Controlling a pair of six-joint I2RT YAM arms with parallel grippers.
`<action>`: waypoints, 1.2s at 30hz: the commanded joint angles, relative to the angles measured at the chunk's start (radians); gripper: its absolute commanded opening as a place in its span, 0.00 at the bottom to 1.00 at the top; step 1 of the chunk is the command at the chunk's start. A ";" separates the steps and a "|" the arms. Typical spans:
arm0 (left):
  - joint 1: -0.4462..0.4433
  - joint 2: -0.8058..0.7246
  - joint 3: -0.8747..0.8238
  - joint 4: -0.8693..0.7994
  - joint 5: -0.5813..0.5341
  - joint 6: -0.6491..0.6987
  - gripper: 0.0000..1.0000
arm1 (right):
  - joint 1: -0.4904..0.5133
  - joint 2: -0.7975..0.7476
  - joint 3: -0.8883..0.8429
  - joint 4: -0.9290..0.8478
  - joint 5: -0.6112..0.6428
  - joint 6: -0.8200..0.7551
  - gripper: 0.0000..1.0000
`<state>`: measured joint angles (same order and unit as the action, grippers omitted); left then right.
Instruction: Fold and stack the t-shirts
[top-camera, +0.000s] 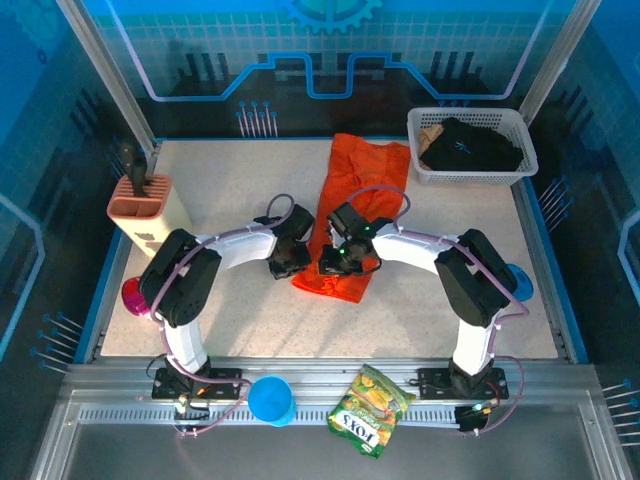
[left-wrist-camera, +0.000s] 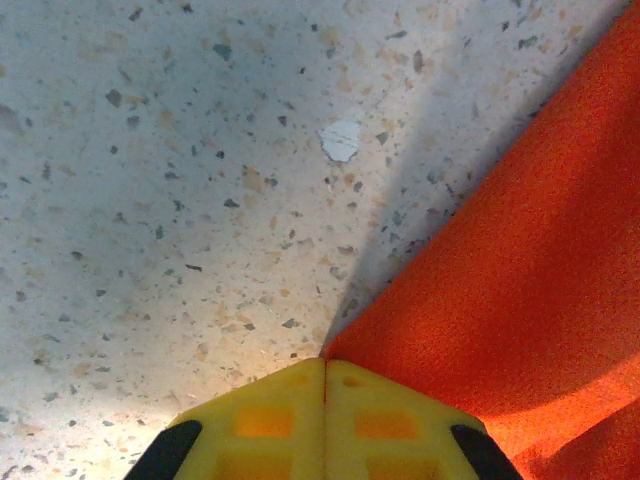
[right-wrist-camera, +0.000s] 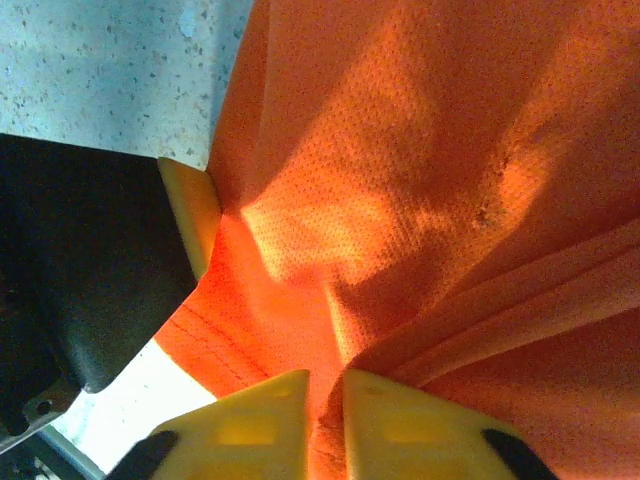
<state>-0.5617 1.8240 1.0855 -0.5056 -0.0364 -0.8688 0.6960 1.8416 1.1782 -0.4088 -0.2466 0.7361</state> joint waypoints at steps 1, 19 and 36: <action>-0.047 0.069 -0.124 -0.049 0.113 -0.038 0.03 | 0.015 -0.002 -0.002 -0.001 -0.012 0.005 0.23; -0.234 -0.082 -0.431 0.144 0.135 -0.321 0.02 | 0.109 -0.044 -0.204 0.132 -0.028 0.072 0.16; -0.251 -0.310 -0.333 -0.175 -0.042 -0.275 0.09 | 0.084 -0.327 -0.114 -0.091 0.100 -0.186 0.41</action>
<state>-0.8082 1.5269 0.7696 -0.5129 -0.1249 -1.1687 0.7906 1.5719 1.0695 -0.4004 -0.1963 0.6674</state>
